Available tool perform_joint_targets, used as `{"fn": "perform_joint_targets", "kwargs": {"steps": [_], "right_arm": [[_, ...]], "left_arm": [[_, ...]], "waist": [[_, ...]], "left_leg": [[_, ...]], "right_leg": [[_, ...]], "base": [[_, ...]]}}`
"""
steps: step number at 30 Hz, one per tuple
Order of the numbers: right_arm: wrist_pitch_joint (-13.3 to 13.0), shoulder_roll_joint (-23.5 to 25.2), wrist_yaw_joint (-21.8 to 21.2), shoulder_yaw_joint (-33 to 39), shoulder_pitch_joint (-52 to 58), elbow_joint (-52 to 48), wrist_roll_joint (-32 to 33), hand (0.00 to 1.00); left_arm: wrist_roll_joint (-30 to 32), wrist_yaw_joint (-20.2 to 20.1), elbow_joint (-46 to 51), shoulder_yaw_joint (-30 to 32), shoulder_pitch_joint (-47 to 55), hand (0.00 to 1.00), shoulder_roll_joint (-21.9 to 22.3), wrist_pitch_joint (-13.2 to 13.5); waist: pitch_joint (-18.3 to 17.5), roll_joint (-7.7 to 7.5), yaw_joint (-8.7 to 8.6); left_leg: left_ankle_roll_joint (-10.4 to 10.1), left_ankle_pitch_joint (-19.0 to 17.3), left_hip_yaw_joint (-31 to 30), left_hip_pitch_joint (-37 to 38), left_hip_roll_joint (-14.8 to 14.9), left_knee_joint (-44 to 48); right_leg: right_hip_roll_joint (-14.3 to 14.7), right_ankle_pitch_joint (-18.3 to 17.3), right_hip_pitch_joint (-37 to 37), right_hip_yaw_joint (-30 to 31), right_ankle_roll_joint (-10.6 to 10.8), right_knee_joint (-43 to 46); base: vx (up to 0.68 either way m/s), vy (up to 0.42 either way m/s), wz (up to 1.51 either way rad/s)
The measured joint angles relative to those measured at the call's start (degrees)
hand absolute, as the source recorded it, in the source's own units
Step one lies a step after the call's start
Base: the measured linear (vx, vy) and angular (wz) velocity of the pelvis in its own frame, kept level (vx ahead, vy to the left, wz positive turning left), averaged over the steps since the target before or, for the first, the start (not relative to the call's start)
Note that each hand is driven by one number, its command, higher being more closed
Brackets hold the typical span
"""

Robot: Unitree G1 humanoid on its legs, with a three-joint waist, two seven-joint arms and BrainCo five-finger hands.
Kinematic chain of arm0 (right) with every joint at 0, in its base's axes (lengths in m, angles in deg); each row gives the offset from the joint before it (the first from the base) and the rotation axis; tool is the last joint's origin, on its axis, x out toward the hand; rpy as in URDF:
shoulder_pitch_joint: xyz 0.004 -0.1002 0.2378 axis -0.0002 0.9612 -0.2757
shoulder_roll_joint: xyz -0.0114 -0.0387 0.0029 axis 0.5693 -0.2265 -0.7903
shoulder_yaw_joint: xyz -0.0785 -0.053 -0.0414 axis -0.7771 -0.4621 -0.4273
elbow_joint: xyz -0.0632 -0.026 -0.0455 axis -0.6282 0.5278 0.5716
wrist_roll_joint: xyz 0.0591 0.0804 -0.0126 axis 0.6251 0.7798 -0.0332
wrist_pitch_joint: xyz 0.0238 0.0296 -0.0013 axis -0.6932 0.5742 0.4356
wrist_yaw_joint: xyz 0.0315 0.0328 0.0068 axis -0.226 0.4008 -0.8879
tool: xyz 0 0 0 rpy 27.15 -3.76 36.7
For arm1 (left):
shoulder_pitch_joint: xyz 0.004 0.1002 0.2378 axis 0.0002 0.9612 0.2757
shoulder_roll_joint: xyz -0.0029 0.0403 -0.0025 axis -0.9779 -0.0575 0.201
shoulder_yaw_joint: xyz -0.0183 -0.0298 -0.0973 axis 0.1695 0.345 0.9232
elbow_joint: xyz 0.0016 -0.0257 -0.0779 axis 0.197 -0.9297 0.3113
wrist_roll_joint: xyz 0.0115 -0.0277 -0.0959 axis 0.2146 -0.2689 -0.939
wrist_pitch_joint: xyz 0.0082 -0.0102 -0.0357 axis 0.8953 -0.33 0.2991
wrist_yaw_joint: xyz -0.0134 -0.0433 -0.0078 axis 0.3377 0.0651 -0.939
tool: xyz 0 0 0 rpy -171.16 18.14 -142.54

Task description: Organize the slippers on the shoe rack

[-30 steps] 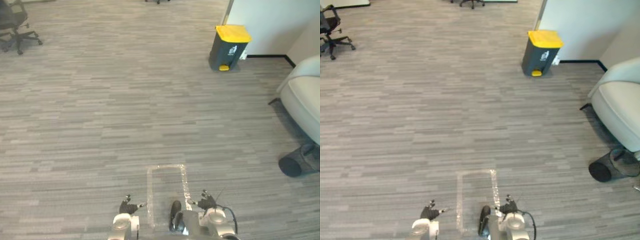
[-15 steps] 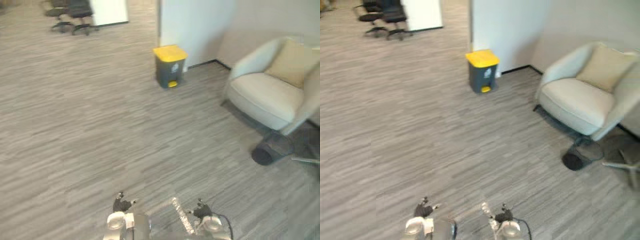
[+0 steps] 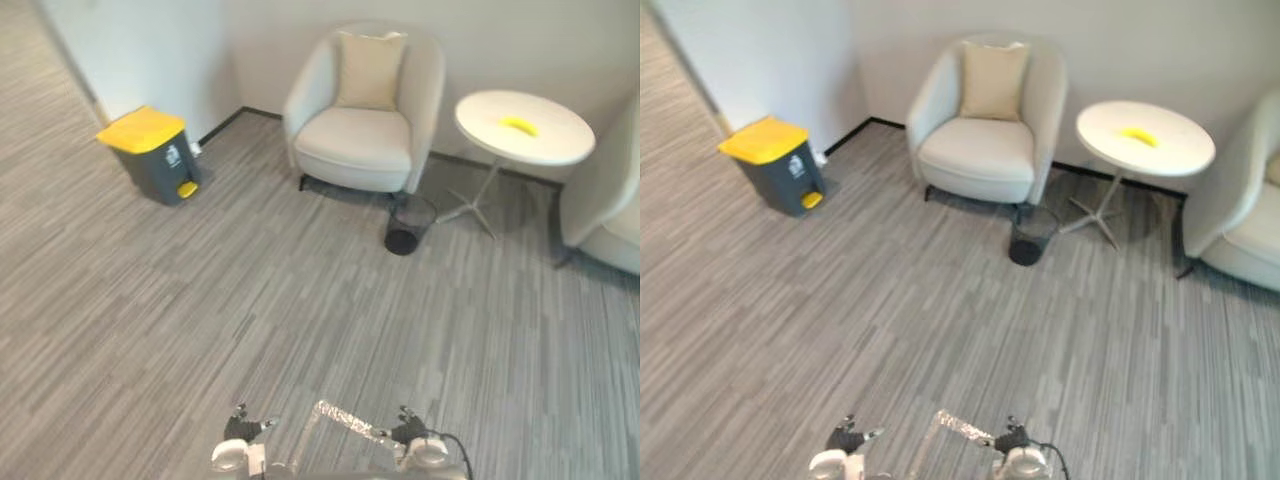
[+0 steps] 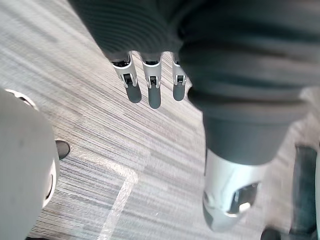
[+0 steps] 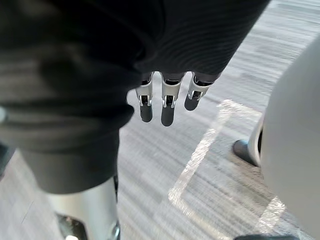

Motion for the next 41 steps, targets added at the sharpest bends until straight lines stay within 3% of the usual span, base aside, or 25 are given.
{"fn": "perform_joint_targets", "kwargs": {"steps": [3,5,6,7,9,11,12,13,15,17,19,22,24,25,27,28,29,30,31,35,39,41], "right_arm": [[0.0,-0.9,0.0,1.8,0.1,1.3,0.0,0.0],[0.1,-1.0,0.0,1.8,0.2,0.7,0.1,0.0],[0.3,-1.5,0.3,1.9,0.7,-1.3,0.1,0.0],[0.3,-1.5,0.4,2.0,0.7,-1.2,0.1,0.0],[0.6,-1.5,1.1,2.2,0.7,-1.0,0.2,0.0],[0.7,-1.5,1.3,2.2,0.7,-1.2,0.2,0.0],[0.7,-1.6,1.3,2.2,0.7,-1.3,0.2,0.0],[0.7,-1.7,1.4,2.3,0.8,-1.2,0.1,0.0],[0.6,-0.5,1.4,2.4,1.6,-1.3,0.2,0.0],[0.6,0.4,1.5,2.3,1.7,-1.3,0.1,0.0],[0.6,1.2,1.4,2.1,1.7,-1.5,0.1,0.0],[0.6,1.6,1.1,2.0,1.7,-3.5,0.1,0.0],[0.5,2.0,1.1,2.0,0.8,-3.5,0.1,0.0],[0.5,2.4,1.1,2.1,0.9,-3.4,0.1,0.0],[0.5,3.0,1.1,2.1,1.2,-3.3,0.1,0.0],[0.4,3.2,1.1,2.1,1.2,-3.3,0.1,0.0],[0.5,3.6,1.1,2.1,1.2,-3.0,0.1,0.0],[0.4,3.4,1.1,2.3,1.3,-2.6,0.1,0.0],[0.5,3.0,1.1,2.6,1.2,-2.4,0.1,0.0],[0.5,1.4,1.1,4.2,1.1,-1.0,0.1,0.0],[0.5,0.9,1.1,5.8,1.6,-0.3,0.1,0.0],[0.5,0.7,1.1,6.5,1.7,0.8,0.1,0.0]], "left_arm": [[0.0,0.0,1.7,0.4,-0.1,0.0,-0.3,0.1],[0.0,0.0,3.8,2.3,0.8,0.0,0.0,0.1],[-0.7,0.1,5.4,3.9,2.1,0.0,0.2,0.2],[-0.8,0.1,5.5,4.1,2.1,0.0,0.2,0.2],[-0.7,0.1,6.0,4.2,2.4,0.0,0.3,0.2],[-0.7,0.2,6.3,3.8,2.5,0.0,0.5,0.2],[-0.7,0.2,6.3,3.8,2.7,0.0,0.6,0.2],[-0.9,0.2,6.3,3.8,2.9,0.0,0.8,0.3],[-1.2,0.2,6.4,3.9,2.6,0.0,0.0,0.3],[-1.3,0.2,6.5,4.5,2.7,0.0,-0.1,0.2],[-1.3,0.2,6.4,4.2,2.7,0.0,0.1,0.2],[-1.3,0.1,6.2,3.6,2.9,0.0,0.9,0.1],[-1.4,0.1,6.1,1.6,2.8,0.0,0.0,0.1],[-1.4,0.1,5.9,1.5,2.8,0.0,-0.3,0.1],[-1.4,0.1,5.8,1.5,2.7,0.0,-0.7,0.2],[-1.4,0.1,5.7,1.6,2.7,0.0,-1.0,0.2],[-1.5,0.1,5.8,1.6,2.7,0.0,-1.7,0.3],[-1.4,0.1,4.2,1.8,2.2,0.0,-1.5,0.2],[-1.7,0.1,3.7,2.3,2.2,0.0,-0.9,0.1],[-1.7,0.1,2.4,2.8,2.3,0.0,0.5,0.2],[-1.7,0.1,1.7,2.8,2.1,0.0,0.2,0.1],[-1.7,0.1,1.7,2.8,2.1,0.0,-0.2,0.2]], "waist": [[1.3,-1.53,0.05],[2.9,-0.42,1.15],[3.6,0.49,1.57],[3.6,0.41,1.57],[3.8,-0.37,1.57],[3.8,-0.36,1.8],[3.6,-0.1,1.85],[3.2,0.52,2.11],[2.3,-1.74,2.63],[2.0,-2.83,3.41],[2.0,-2.89,3.54],[2.0,-1.63,4.16],[2.7,-1.8,3.79],[2.6,-2.14,3.5],[2.1,-2.97,3.3],[1.9,-3.3,3.27],[1.6,-4.63,3.3],[1.3,-4.47,3.31],[1.2,-3.4,3.3],[0.2,-1.32,3.31],[-0.2,-1.28,2.96],[-0.3,-2.11,2.96]], "left_leg": [[-0.9,-0.6,-0.2,-3.4,2.3,11.7],[-1.1,-0.7,-0.9,-9.1,7.4,28.0],[-0.5,0.7,-5.5,-14.1,9.2,38.0],[-0.6,-0.2,-6.3,-14.1,8.6,37.9],[-0.7,-4.6,-10.2,-14.8,3.8,30.8],[-0.8,-3.7,-14.5,-14.7,-0.7,15.0],[-1.3,-1.5,-16.2,-14.6,-1.5,8.7],[-1.0,3.7,-17.0,-13.6,-1.7,6.6],[0.3,2.6,-14.8,-12.4,-3.2,5.9],[0.9,1.6,-12.8,-10.9,-3.8,5.7],[1.5,0.8,-11.3,-8.4,-4.5,3.9],[1.8,0.3,-8.8,-3.8,-4.3,1.1],[2.7,-0.2,-8.6,-0.4,-4.2,0.0],[2.9,-0.4,-9.3,0.6,-4.2,-0.2],[2.9,-0.4,-10.9,1.5,-3.4,-0.5],[2.6,-0.5,-11.6,1.2,-3.2,-0.3],[2.4,-0.6,-12.6,1.0,-4.1,-0.2],[1.6,-1.1,-14.2,1.0,-4.0,-0.3],[1.5,-1.0,-14.1,0.8,-3.2,-0.2],[0.9,-0.7,-14.4,1.4,-1.5,-1.5],[0.6,-0.5,-16.7,1.5,-1.2,-2.3],[0.6,-0.5,-17.0,1.3,-1.8,-2.3]], "right_leg": [[0.5,-0.1,1.9,1.2,-0.1,-1.5],[2.5,-1.5,2.4,4.7,-1.2,-1.3],[3.7,-2.7,2.9,7.6,-2.1,-0.3],[3.5,-2.9,2.9,8.0,-2.0,-0.1],[1.7,-3.4,1.8,10.5,-1.8,1.0],[0.5,-3.8,1.1,13.4,-1.0,1.5],[0.4,-4.3,0.6,14.1,-0.2,2.2],[0.9,-4.7,0.2,14.7,0.8,2.7],[-0.7,-4.5,1.5,15.9,2.1,1.6],[-1.7,-4.6,2.0,16.2,2.2,1.6],[-2.7,-4.9,2.4,16.5,2.7,2.7],[-3.0,-6.8,-3.8,16.8,4.8,17.8],[-4.3,-7.7,-9.5,15.5,4.7,32.7],[-4.8,-9.7,-10.0,14.0,3.9,34.4],[-4.4,-11.3,-10.8,11.3,2.6,30.9],[-3.6,-9.8,-11.2,10.9,1.8,26.0],[-3.4,-5.5,-11.5,11.3,0.9,20.0],[-3.0,-6.4,-10.1,10.8,1.3,18.1],[-2.2,-6.3,-8.7,10.4,1.3,15.5],[0.3,-3.7,-5.4,9.6,0.6,8.2],[1.5,-0.2,-2.3,9.5,0.7,1.2],[1.3,1.7,-1.0,9.5,1.1,-2.1]], "base": [[-0.01,-0.09,-0.21],[-0.02,-0.04,-0.8],[0.0,0.046,-0.81],[0.06,0.081,-0.79],[0.07,0.067,-0.64],[0.1,0.145,-0.71],[0.12,0.147,-0.53],[0.22,0.197,-0.42],[0.27,0.16,-0.31],[0.24,0.114,-0.38],[0.23,0.105,-0.47],[0.18,0.076,-0.42],[0.17,0.044,-0.03],[0.18,-0.026,0.32],[0.17,-0.08,0.45],[0.15,-0.115,0.35],[0.16,-0.133,0.2],[0.17,-0.139,0.06],[0.16,-0.146,0.01],[0.11,-0.077,-0.06],[0.05,-0.018,0.01],[0.0,0.049,-0.02]]}}
